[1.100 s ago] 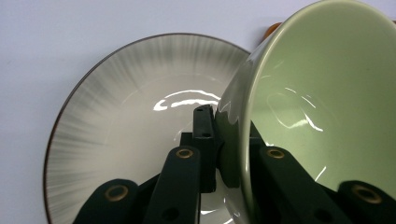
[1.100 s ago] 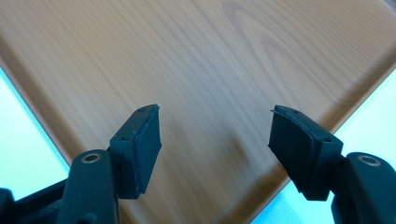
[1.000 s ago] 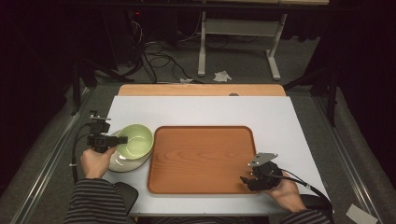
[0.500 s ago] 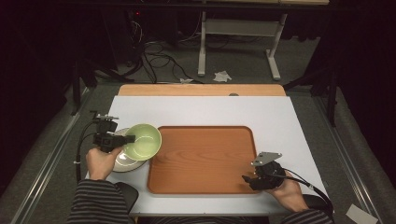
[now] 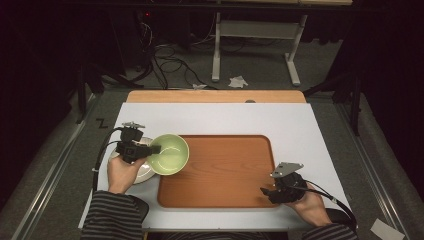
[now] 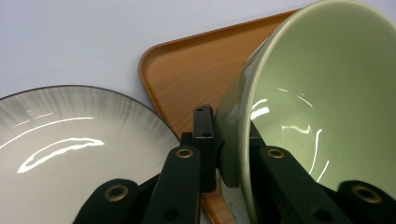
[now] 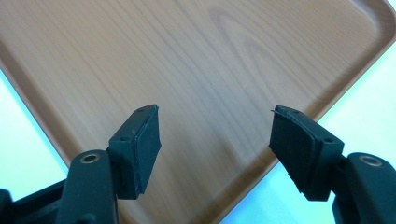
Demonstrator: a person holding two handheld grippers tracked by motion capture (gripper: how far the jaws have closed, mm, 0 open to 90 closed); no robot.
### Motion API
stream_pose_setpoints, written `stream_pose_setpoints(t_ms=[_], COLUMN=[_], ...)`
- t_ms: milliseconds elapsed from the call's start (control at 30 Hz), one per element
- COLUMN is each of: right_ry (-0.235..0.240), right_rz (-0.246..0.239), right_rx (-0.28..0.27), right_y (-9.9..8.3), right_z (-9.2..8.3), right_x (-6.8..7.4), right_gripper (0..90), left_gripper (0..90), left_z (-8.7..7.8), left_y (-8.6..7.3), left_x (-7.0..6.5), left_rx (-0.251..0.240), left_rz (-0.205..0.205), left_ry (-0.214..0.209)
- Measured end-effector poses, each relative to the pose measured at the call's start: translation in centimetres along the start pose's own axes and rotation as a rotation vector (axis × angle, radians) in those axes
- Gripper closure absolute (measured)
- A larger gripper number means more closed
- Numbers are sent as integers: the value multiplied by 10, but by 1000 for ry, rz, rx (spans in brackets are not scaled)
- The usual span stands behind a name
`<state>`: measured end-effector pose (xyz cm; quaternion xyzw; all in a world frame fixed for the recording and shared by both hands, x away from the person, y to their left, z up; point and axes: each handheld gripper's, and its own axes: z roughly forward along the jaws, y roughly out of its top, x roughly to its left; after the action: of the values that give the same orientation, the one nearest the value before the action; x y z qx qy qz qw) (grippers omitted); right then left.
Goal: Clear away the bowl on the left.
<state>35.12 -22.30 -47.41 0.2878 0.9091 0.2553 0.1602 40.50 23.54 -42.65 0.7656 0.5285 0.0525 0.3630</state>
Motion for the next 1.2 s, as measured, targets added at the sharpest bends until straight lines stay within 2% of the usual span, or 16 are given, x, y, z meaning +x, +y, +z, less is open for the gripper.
stream_pose_setpoints(t_ms=[167, 600, 867, 1200], right_ry=[2, 15, 10, 10], right_rz=[-6, 6, 5, 7], right_rx=[2, 2, 2, 4], right_y=[0, 0, 0, 0], right_z=[0, 3, 3, 3], right_x=[1, 1, 1, 1], right_gripper=[350, 349, 349, 349], left_gripper=[836, 836, 835, 836], left_z=[5, 13, 19, 25], left_y=[3, 12, 18, 25], left_x=[-11, -28, -42, -54], left_rx=[12, 16, 31, 27], left_rz=[32, 73, 112, 131], left_ry=[-12, -41, -60, -71])
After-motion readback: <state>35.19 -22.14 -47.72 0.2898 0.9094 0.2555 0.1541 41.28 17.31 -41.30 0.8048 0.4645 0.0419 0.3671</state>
